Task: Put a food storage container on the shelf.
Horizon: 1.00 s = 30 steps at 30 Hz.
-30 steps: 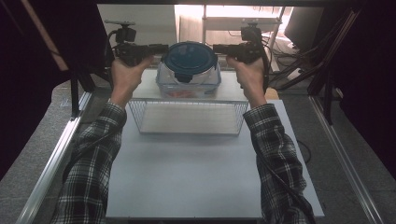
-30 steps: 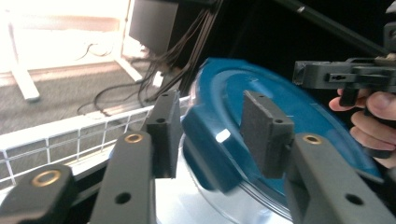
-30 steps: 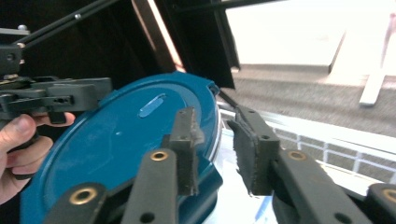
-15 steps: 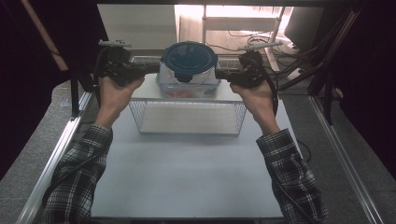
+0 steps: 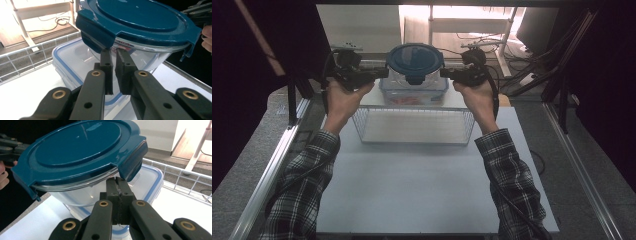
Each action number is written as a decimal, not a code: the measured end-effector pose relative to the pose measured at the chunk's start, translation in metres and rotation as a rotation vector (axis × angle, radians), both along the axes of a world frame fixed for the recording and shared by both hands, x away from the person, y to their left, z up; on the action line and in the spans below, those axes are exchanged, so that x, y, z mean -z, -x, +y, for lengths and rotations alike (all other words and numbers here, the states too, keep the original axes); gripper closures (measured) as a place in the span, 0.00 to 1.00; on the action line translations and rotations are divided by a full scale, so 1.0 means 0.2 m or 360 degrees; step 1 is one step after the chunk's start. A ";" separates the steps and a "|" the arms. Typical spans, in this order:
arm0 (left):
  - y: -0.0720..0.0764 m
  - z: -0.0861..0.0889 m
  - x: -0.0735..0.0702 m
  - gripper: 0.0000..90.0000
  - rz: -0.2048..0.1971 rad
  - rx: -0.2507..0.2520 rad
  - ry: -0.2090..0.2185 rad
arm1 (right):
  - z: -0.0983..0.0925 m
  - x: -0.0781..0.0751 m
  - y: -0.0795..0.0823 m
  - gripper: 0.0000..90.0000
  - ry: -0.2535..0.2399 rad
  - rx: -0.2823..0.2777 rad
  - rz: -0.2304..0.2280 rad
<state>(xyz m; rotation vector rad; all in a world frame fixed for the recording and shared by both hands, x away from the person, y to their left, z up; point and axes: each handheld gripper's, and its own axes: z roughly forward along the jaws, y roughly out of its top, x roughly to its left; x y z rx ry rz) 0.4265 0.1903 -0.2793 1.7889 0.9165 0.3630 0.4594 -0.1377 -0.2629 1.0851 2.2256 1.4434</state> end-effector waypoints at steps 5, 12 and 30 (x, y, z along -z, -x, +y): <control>0.03 0.01 0.01 0.86 -0.0012 0.0025 0.0043 | -0.01 0.00 0.01 0.97 -0.0012 -0.0015 -0.0012; 0.09 0.00 0.04 0.60 -0.0015 0.0072 0.0064 | -0.05 0.02 0.07 0.71 -0.0002 -0.0051 -0.0029; 0.34 -0.04 0.30 0.16 0.0004 0.0220 0.0090 | -0.06 0.21 0.32 0.13 0.0089 -0.0154 -0.0136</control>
